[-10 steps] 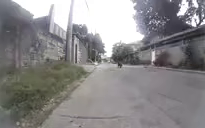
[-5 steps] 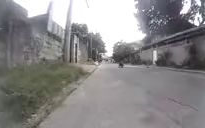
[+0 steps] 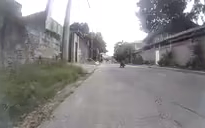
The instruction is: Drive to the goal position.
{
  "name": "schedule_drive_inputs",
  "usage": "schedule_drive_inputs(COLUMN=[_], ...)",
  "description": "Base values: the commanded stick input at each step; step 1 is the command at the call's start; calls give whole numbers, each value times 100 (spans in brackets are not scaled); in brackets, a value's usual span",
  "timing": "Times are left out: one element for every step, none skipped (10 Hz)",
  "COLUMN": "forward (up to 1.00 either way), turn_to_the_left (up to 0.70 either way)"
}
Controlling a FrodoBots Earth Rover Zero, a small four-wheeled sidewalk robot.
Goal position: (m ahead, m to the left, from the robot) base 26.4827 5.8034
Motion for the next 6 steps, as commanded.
schedule_drive_inputs(forward=[70,70,70,70,70,70], turn_to_the_left=[0,0,0,0,0,0])
